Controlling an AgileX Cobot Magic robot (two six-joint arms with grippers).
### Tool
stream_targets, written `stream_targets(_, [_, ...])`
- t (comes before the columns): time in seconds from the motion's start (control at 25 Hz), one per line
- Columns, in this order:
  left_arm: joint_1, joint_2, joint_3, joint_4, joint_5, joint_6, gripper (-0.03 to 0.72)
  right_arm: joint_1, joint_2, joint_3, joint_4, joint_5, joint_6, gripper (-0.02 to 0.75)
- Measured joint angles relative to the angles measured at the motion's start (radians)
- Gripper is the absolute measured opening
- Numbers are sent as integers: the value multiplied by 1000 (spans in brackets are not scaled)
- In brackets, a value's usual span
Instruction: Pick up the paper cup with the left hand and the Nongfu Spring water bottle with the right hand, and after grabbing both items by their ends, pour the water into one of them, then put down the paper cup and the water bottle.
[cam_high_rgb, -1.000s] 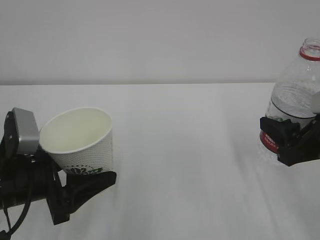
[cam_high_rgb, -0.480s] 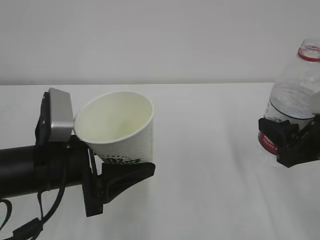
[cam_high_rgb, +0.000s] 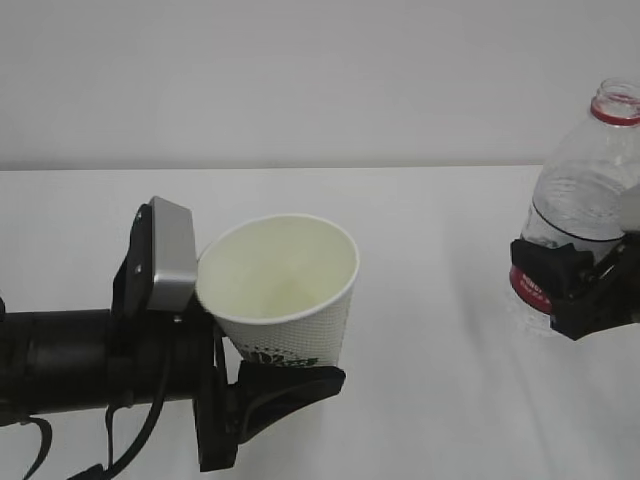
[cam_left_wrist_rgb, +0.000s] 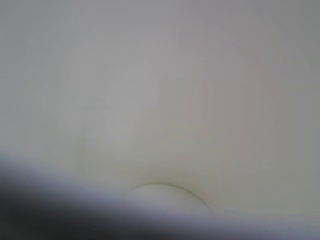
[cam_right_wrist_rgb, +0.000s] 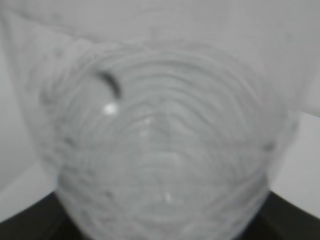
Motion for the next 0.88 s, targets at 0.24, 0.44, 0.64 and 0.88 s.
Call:
stream_targets(0.24, [-54,57,0,0,2,-6,540,0,0,0,-30,-23,21,477])
stream_targets(0.44, [-77,86,-2,-27,-22,-8,539,0,0,0,-54,-25,36,477])
stream_targets(0.64, [-77,86,-23,-46,-18,-8,538,0,0,0,-70,-27,43,477])
stream_targets(0.88, [-77,86,-30,-36,-14,-8,536,0,0,-18,-132,-27,82,477])
